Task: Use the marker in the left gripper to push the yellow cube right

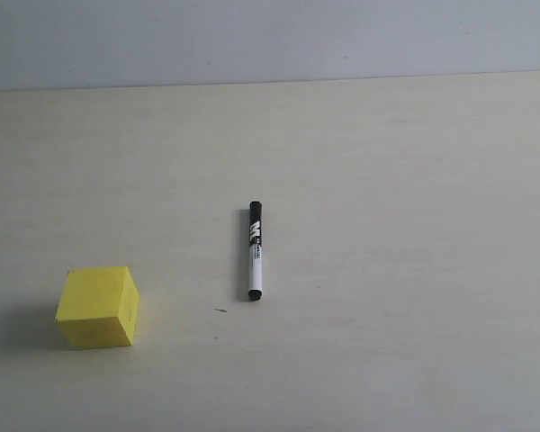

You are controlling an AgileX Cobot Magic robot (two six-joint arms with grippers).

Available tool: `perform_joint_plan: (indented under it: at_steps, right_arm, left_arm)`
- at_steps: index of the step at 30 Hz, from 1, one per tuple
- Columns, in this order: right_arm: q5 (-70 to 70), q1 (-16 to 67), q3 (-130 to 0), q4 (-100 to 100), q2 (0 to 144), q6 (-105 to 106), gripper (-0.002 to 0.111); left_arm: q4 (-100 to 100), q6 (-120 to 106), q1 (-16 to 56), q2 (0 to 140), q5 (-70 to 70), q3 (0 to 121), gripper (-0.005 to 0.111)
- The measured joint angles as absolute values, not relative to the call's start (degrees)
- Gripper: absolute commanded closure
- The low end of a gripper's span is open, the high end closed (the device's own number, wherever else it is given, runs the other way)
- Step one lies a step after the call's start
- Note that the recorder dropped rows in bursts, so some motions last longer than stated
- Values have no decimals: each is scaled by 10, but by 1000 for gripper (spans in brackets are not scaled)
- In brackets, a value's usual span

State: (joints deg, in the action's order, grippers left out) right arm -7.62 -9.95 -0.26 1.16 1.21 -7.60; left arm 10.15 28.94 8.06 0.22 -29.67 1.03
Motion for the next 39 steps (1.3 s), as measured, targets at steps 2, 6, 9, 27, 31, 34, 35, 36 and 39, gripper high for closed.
perform_joint_plan:
  at_steps: [2,6,9,27,31,34,35,36,39]
  right_arm:
    - [-76,-99,-3,12,12,-76,108]
    - [-76,-99,-3,12,12,-76,108]
    - [-76,-99,-3,12,12,-76,108]
    - [-76,-99,-3,12,12,-76,108]
    - [-76,-99,-3,12,12,-76,108]
    - [-77,-99,-3,12,12,-76,108]
    - [-77,-99,-3,12,12,-76,108]
    - [-77,-99,-3,12,12,-76,108]
    - [-77,-99,-3,12,12,-76,108]
  left_arm:
    - [101,283,81,11,-296,44,107]
    - [101,281,81,107,-262,154,107]
    - [126,282,81,214,-177,262,107]
    - [352,3,117,648,405,659,107]
    - [348,131,116,775,617,734,107]
    - [183,131,121,855,649,758,107]
    - [121,126,129,876,642,758,107]
    - [79,125,140,892,631,757,105]
    - [-8,134,208,940,556,753,94]
